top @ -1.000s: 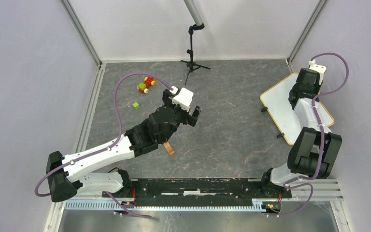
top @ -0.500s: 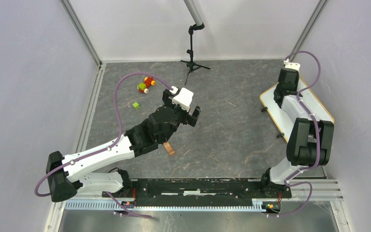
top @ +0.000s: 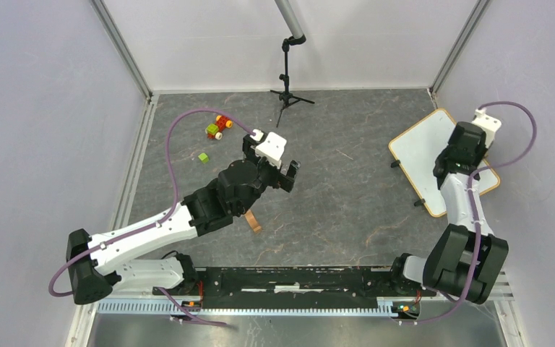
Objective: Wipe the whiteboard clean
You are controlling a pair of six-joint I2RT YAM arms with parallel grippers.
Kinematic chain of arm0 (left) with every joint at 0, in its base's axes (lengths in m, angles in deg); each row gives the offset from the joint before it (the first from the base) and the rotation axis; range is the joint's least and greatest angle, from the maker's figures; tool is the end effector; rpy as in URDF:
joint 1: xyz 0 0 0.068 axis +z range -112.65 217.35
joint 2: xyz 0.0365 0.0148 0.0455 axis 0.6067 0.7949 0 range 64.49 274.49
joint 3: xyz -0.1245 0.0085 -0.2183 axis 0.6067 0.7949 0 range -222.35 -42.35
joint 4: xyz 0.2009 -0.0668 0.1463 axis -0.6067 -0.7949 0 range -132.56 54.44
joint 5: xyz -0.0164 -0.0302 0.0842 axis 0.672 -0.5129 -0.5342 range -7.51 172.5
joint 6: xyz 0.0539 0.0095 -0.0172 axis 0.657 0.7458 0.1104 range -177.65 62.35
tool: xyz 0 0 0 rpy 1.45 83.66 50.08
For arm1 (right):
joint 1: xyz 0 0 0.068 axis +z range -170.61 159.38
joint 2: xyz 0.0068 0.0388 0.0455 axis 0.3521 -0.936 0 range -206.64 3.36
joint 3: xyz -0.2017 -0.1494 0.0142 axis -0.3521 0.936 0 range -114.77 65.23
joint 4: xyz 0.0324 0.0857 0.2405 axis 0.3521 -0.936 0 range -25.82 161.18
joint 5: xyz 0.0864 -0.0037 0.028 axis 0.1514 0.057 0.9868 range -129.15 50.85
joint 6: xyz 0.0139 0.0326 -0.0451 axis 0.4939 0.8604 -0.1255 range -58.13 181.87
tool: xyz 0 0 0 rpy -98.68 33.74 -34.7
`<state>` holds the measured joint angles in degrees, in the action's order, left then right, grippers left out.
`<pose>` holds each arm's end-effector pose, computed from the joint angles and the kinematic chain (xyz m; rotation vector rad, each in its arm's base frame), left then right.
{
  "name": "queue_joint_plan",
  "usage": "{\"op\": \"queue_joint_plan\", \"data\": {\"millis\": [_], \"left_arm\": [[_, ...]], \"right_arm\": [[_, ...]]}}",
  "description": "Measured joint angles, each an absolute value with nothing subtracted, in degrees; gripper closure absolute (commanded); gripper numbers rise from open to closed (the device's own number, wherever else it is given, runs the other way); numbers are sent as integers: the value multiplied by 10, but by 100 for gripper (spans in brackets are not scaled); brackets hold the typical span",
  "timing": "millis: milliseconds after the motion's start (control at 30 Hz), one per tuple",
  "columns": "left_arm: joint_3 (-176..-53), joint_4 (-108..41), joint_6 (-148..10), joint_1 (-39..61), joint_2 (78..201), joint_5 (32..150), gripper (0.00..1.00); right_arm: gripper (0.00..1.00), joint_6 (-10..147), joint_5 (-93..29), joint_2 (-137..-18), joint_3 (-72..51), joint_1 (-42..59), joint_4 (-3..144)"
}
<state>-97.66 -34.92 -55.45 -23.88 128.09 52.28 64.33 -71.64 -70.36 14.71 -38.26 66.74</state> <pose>0.1465 -0.2245 0.3403 0.5362 1.6093 -0.3237 0.2725 -0.1095 0.2558 0.7036 1.9276 -0.7451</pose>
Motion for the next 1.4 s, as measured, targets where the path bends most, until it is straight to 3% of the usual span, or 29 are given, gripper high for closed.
{"op": "queue_joint_plan", "data": {"millis": [233,467,833,1200,1400], "left_arm": [[-976,-356,-570,-240,1261,537,0],[-976,-360,-577,-258,1251,543,0],[-976,-362,-576,-262,1234,541,0],[-976,-363,-576,-262,1235,539,0],[-976,-363,-576,-262,1243,530,0]], "right_arm": [[79,686,-759,-681,222,-425,671],[79,695,-722,-639,291,-423,723],[78,665,-671,-693,269,-304,716],[76,666,-767,-623,240,-430,689],[77,664,-735,-642,243,-441,700]]}}
